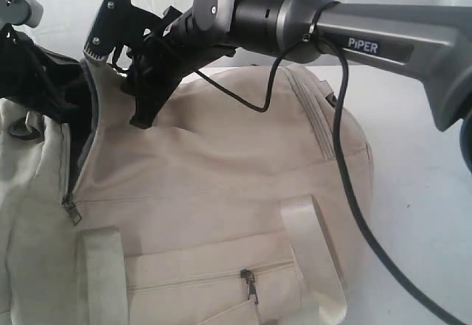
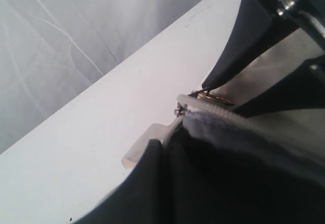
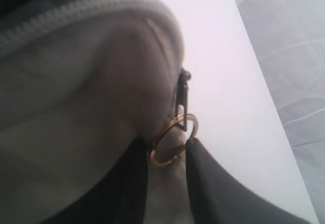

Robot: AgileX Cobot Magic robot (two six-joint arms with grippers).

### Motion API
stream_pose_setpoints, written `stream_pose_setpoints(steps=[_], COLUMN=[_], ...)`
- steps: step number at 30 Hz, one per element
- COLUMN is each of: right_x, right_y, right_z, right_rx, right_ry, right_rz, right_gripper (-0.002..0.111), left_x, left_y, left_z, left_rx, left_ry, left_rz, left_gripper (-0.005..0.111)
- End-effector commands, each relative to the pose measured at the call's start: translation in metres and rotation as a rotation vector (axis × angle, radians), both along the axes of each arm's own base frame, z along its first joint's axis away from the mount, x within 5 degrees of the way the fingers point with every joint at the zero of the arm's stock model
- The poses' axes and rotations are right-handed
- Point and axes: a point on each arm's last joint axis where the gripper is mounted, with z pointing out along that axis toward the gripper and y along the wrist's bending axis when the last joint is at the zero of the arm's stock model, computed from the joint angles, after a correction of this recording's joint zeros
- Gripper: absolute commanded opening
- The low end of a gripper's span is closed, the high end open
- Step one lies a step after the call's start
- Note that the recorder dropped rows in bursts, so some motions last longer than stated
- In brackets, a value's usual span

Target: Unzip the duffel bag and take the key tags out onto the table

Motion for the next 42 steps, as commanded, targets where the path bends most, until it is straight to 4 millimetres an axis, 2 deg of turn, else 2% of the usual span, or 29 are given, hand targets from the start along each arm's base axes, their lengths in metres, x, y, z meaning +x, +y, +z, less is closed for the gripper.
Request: stream_pose_setpoints(steps=[1, 9, 11, 13, 21, 28, 35, 38, 42], right_x=[-0.001, -0.001, -0.001, -0.003, -0.01, -0.034, -0.043, -0.041, -0.026], right_y=[0.0, 0.0, 0.0, -0.001, -0.008, -0.016, -0.006, -0.006, -0.01], right_z=[0.005, 0.005, 0.005, 0.004, 0.023, 0.012, 0.012, 0.013, 0.014], right_rx=[0.021, 0.021, 0.017, 0.001, 0.001, -0.179, -0.166, -0.164, -0.185], right_ry=[0.0, 0.0, 0.005, 0.018, 0.015, 0.201, 0.191, 0.16, 0.067], right_rz=[-0.008, -0.008, -0.005, 0.006, 0.025, 0.149, 0.171, 0.156, 0.022], right_gripper=[0.02, 0.002, 0.001, 0.001, 0.001, 0.001, 0.001, 0.001, 0.001], left_x=[-0.005, -0.005, -0.005, -0.005, -0.005, -0.005, -0.003, -0.003, -0.003], left_y=[-0.001, -0.001, -0.001, -0.001, -0.001, -0.001, 0.001, 0.001, 0.003], left_z=[0.007, 0.007, 0.007, 0.007, 0.007, 0.007, 0.009, 0.009, 0.008], left_rx=[-0.022, -0.022, -0.022, -0.022, -0.021, -0.019, -0.054, -0.048, -0.05], left_ry=[-0.016, -0.016, -0.017, -0.017, -0.017, -0.018, -0.015, -0.016, -0.013], left_rz=[-0.021, -0.021, -0.019, -0.019, -0.017, -0.012, 0.03, 0.03, 0.047], left_gripper=[0.0, 0.0, 0.0, 0.0, 0.0, 0.0, 0.0, 0.0, 0.0])
